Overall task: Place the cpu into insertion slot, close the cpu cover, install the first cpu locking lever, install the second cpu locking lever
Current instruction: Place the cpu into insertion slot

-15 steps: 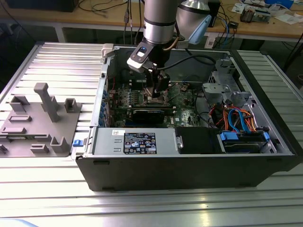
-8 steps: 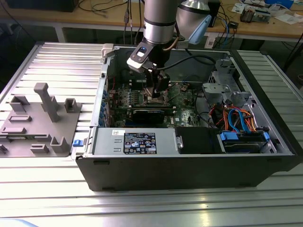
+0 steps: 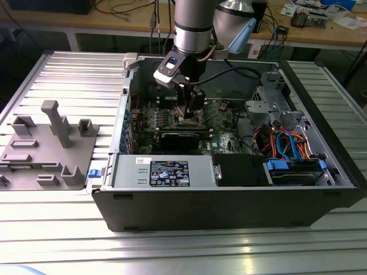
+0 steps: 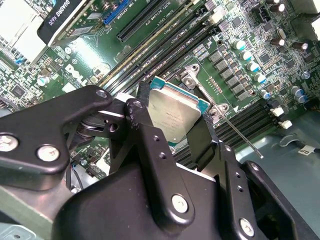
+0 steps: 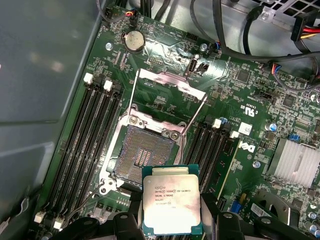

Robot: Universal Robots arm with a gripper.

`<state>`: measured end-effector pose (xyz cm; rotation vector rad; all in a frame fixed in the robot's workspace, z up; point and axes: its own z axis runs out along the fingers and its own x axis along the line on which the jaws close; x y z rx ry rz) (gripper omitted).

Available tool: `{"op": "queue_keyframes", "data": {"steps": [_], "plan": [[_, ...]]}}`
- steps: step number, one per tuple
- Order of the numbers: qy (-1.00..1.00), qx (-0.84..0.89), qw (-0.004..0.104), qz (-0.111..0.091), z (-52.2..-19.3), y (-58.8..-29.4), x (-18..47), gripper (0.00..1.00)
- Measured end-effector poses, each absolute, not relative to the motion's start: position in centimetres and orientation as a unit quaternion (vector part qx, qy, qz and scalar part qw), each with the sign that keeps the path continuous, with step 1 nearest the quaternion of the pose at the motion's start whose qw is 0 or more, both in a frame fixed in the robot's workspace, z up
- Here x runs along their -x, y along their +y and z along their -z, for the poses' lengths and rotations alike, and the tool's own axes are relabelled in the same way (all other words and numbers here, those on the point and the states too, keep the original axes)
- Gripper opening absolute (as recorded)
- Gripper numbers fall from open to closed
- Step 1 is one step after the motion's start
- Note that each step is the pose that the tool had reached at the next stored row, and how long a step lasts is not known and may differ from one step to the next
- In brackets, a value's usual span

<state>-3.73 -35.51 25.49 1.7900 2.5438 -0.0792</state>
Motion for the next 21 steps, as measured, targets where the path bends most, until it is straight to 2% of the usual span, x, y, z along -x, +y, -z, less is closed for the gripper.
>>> {"op": "queue_keyframes", "data": {"steps": [21], "plan": [[0.814, -0.579, 0.015, 0.026, -25.41, -35.51, 3.73, 0.55]]}}
